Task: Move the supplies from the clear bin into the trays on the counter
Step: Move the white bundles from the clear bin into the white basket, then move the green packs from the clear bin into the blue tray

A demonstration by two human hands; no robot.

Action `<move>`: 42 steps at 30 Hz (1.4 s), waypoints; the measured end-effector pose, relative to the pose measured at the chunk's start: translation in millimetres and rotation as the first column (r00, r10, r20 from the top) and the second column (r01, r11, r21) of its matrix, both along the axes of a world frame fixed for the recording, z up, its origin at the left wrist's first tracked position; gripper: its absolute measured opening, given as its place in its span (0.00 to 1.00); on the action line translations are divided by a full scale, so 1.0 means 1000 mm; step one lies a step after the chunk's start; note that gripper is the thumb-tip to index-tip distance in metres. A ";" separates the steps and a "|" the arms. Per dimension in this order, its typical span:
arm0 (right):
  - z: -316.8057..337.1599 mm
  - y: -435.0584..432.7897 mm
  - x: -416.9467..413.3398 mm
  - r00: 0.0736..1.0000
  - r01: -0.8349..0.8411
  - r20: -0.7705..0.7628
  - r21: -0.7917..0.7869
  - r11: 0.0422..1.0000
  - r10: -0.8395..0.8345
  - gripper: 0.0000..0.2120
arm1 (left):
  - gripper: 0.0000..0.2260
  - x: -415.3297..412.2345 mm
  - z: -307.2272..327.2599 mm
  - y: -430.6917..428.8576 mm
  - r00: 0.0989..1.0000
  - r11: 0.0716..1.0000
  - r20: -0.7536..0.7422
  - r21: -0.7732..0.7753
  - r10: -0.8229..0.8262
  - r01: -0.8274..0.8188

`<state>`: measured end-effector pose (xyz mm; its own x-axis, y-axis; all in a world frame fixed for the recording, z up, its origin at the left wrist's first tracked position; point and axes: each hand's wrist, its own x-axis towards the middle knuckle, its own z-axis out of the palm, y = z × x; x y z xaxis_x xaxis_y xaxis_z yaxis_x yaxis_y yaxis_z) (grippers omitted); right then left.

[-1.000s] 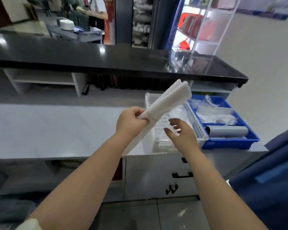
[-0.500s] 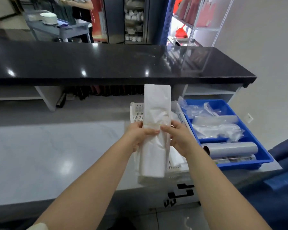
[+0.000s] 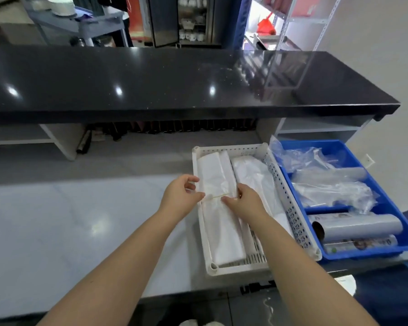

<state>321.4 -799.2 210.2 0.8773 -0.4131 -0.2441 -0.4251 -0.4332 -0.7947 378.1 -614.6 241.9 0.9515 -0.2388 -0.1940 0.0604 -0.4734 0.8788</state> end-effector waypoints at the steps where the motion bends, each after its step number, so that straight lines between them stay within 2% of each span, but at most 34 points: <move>1: 0.002 0.003 -0.001 1.000 -0.024 0.015 -0.093 0.995 0.026 0.16 | 0.15 -0.004 -0.002 0.002 0.999 1.000 0.039 0.021 -0.006 0.005; 3: 0.007 0.010 -0.006 0.993 -0.104 0.018 -0.291 0.951 0.114 0.21 | 0.14 -0.015 -0.001 0.007 0.991 0.997 0.130 0.081 -0.010 0.000; 5: 0.017 0.023 -0.012 0.970 -0.210 0.024 -0.422 0.882 0.243 0.26 | 0.14 -0.028 0.002 0.017 0.971 0.984 0.239 0.175 -0.024 -0.019; 8: 0.036 0.057 -0.019 0.895 -0.375 0.029 -0.489 0.788 0.444 0.26 | 0.15 -0.049 0.008 0.044 0.927 0.932 0.374 0.340 -0.015 -0.122; 12: 0.045 0.124 -0.029 0.722 -0.532 0.035 -0.610 0.587 0.691 0.24 | 0.15 -0.090 0.003 0.103 0.888 0.793 0.457 0.520 0.055 -0.317; 17: 0.037 0.225 -0.058 0.490 -0.645 0.018 -0.665 0.376 0.871 0.24 | 0.16 -0.166 -0.013 0.196 0.881 0.622 0.422 0.637 0.214 -0.456; 22: 0.025 0.331 -0.095 0.215 -0.673 -0.057 -0.732 0.106 0.975 0.24 | 0.16 -0.244 -0.026 0.300 0.783 0.460 0.454 0.636 0.426 -0.619; 27: 0.001 0.453 -0.139 -0.010 -0.706 -0.132 -0.701 -0.100 0.991 0.22 | 0.15 -0.315 -0.053 0.404 0.729 0.357 0.362 0.691 0.581 -0.628; 30: -0.022 0.532 -0.166 -0.106 -0.728 -0.182 -0.655 -0.201 0.978 0.21 | 0.17 -0.358 -0.077 0.468 0.701 0.346 0.268 0.719 0.661 -0.602; 33: -0.048 0.604 -0.189 -0.152 -0.766 -0.244 -0.584 -0.270 0.958 0.22 | 0.18 -0.402 -0.108 0.523 0.667 0.370 0.163 0.725 0.727 -0.581; 38: -0.107 0.686 -0.223 -0.203 -0.830 -0.307 -0.450 -0.330 0.930 0.22 | 0.18 -0.455 -0.161 0.589 0.596 0.406 0.014 0.719 0.803 -0.564; 42: -0.159 0.715 -0.228 -0.214 -0.870 -0.396 -0.338 -0.358 0.893 0.23 | 0.19 -0.461 -0.203 0.614 0.563 0.464 -0.100 0.691 0.821 -0.555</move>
